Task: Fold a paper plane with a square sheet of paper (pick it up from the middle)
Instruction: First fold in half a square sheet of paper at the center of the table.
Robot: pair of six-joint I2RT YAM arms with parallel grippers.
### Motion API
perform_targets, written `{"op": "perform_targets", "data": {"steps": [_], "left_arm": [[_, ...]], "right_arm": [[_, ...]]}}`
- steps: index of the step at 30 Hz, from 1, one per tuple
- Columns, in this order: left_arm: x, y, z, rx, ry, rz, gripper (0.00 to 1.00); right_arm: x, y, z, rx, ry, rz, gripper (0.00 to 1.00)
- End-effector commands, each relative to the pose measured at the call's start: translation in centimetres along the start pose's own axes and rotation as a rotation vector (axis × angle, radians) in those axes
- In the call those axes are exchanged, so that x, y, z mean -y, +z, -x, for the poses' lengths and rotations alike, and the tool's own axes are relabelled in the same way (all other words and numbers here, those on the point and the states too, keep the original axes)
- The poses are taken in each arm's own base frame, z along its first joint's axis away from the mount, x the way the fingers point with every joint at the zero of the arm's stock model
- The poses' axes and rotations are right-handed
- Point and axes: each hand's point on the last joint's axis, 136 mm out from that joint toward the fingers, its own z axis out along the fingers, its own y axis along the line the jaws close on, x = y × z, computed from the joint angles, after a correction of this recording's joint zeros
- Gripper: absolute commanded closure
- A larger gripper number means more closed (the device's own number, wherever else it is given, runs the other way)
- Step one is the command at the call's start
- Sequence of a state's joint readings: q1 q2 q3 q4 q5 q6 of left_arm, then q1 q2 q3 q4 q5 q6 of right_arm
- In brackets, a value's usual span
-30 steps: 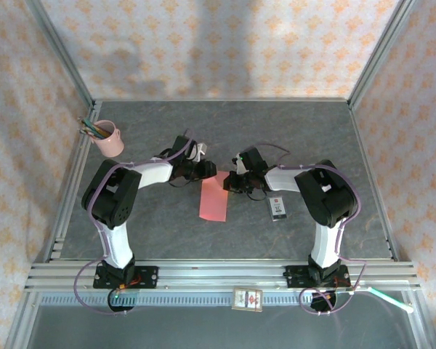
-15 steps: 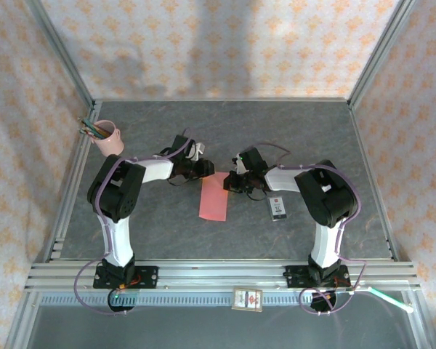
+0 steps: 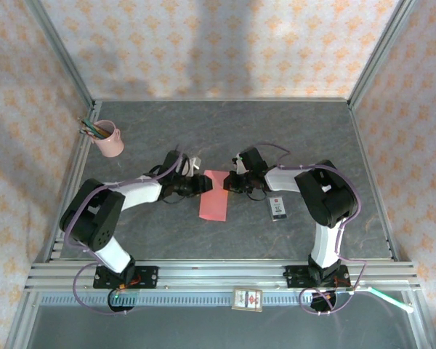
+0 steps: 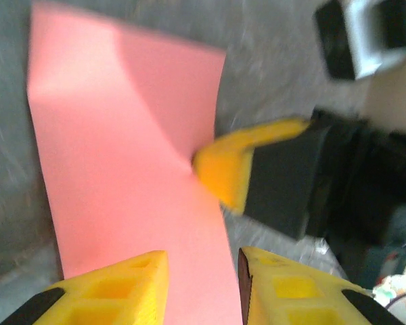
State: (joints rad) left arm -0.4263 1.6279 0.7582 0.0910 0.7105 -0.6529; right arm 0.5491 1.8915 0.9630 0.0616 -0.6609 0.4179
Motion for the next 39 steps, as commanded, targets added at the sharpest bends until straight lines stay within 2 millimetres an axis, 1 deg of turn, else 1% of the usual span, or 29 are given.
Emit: {"op": "perform_targets", "data": {"steps": [1, 4, 8, 11, 14, 19, 21, 25, 27, 30, 34, 36, 39], "left_arm": [[0.0, 0.5, -0.5, -0.014, -0.021, -0.026, 0.65], [-1.8, 1.1, -1.3, -0.037, -0.033, 0.031, 0.66], [-4.3, 1.3, -2.1, -0.054, -0.050, 0.097, 0.66], [-5.4, 1.4, -2.6, -0.069, -0.061, 0.122, 0.66], [-5.2, 1.0, -2.6, -0.065, -0.053, 0.123, 0.66], [-2.4, -0.5, -2.0, -0.026, -0.043, 0.038, 0.65], [-1.8, -0.8, -2.5, -0.028, -0.040, 0.017, 0.65], [-1.6, -0.8, -3.9, -0.050, -0.053, -0.008, 0.65], [-1.7, -0.6, -4.5, -0.062, -0.057, -0.012, 0.65], [-2.6, -0.2, -5.2, -0.082, -0.066, 0.009, 0.65], [-5.2, -0.2, -5.6, -0.087, -0.082, 0.107, 0.65], [-5.5, -0.5, -5.5, -0.077, -0.087, 0.120, 0.65], [-5.2, -1.0, -5.2, -0.062, -0.079, 0.126, 0.65]], "right_arm": [[7.1, 0.5, -3.4, -0.060, 0.067, -0.262, 1.00], [7.4, 0.5, -3.6, -0.064, 0.069, -0.267, 1.00], [7.4, 0.6, -3.6, -0.065, 0.070, -0.267, 1.00], [7.5, 0.7, -3.7, -0.066, 0.070, -0.267, 1.00], [7.5, 0.7, -3.6, -0.066, 0.068, -0.270, 1.00], [7.4, 0.6, -3.5, -0.064, 0.064, -0.269, 1.00], [7.4, 0.5, -3.5, -0.063, 0.064, -0.270, 1.00], [7.4, 0.5, -3.5, -0.061, 0.066, -0.272, 1.00], [7.4, 0.5, -3.5, -0.060, 0.065, -0.272, 1.00], [7.5, 0.6, -3.6, -0.063, 0.066, -0.272, 1.00], [7.6, 0.7, -3.7, -0.066, 0.066, -0.273, 1.00], [7.7, 0.7, -3.6, -0.066, 0.064, -0.274, 1.00], [7.7, 0.6, -3.7, -0.065, 0.063, -0.275, 1.00]]}}
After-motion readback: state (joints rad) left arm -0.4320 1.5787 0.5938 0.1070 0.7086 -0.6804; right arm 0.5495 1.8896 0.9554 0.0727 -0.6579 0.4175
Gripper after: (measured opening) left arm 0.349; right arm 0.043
